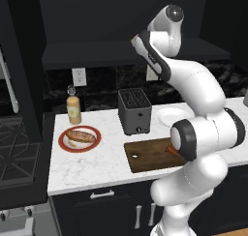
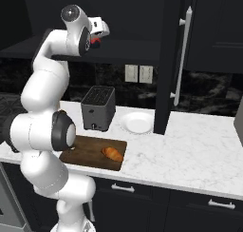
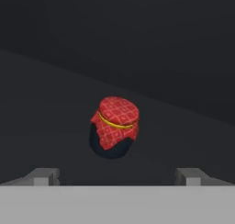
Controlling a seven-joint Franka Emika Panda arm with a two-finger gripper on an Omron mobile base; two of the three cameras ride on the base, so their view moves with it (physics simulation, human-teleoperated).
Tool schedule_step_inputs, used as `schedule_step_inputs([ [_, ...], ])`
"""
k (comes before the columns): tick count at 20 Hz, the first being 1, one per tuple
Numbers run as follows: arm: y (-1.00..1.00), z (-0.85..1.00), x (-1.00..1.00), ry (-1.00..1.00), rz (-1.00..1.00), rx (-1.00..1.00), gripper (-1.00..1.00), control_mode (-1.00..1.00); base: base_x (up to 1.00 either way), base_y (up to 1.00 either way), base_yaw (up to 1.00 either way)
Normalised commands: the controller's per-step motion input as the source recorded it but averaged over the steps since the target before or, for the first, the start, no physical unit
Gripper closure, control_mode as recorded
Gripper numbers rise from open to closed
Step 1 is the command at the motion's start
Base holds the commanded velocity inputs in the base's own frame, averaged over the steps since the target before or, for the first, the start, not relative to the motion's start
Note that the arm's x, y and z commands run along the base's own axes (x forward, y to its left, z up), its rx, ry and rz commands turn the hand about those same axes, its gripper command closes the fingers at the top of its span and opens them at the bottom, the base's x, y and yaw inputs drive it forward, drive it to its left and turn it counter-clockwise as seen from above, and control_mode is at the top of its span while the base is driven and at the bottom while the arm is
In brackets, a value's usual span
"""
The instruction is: From the different types of pastries on the counter, select a croissant and place it on the cutting board. Then retrieve a jar of jam from the cabinet and place it alongside the croissant on the cutting board.
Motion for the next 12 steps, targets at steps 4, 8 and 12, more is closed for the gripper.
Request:
schedule_step_inputs([
  [4,0.03,-0.04,0.27,0.02,-0.01,0.02,-1.00,-1.00,0.00,0.00,0.00],
  [8,0.00,0.00,0.43,0.00,-0.03,0.00,-1.00,-1.00,0.00,0.00,0.00],
  [12,0.00,-0.06,0.46,0.00,-0.03,0.00,-1.00,-1.00,0.00,0.00,0.00],
])
